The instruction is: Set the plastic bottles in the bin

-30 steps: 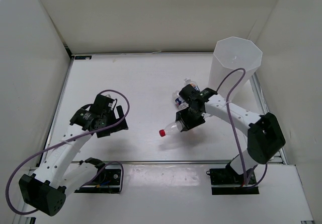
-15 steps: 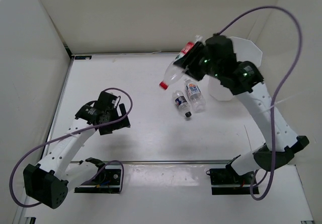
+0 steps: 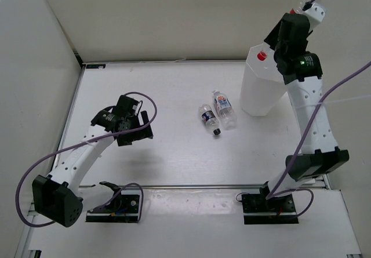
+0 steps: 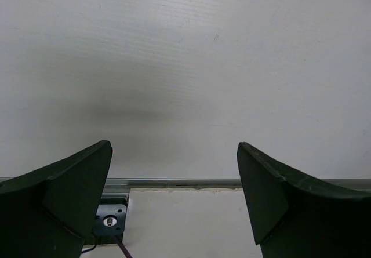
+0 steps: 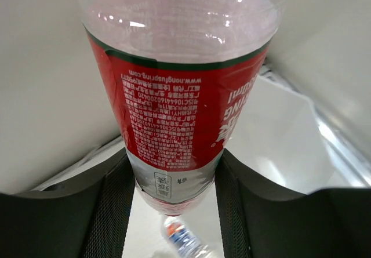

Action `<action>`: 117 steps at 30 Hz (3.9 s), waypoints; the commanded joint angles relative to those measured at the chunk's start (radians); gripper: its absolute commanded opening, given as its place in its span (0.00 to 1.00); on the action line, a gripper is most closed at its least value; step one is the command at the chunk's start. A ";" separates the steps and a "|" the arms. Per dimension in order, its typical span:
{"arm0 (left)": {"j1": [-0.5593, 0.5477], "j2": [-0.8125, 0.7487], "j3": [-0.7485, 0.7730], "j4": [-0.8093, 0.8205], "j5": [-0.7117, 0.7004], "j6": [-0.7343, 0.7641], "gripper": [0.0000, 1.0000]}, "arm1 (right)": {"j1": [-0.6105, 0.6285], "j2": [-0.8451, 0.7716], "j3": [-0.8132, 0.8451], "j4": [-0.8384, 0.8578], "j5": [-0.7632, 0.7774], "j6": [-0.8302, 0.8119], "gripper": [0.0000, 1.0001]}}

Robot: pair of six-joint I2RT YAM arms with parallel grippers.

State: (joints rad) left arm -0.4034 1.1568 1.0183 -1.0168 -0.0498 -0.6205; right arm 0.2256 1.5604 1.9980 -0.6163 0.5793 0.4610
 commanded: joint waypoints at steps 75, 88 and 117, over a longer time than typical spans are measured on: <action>-0.100 1.065 1.069 0.218 0.567 -0.110 0.49 | -0.262 -0.323 -0.410 -0.373 -0.272 0.292 0.99; -0.075 0.887 1.126 0.175 0.524 -0.044 0.48 | -0.454 -0.146 -0.357 -0.307 -0.571 0.559 0.99; -0.026 0.894 1.276 0.185 0.536 -0.070 0.53 | -0.517 -0.025 -0.186 -0.442 -0.881 0.510 0.00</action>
State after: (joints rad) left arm -0.4461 2.0731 2.2284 -0.8631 0.4675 -0.6727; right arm -0.2970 1.6047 1.7214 -1.0561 -0.2356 0.9867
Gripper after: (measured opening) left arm 0.648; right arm 0.006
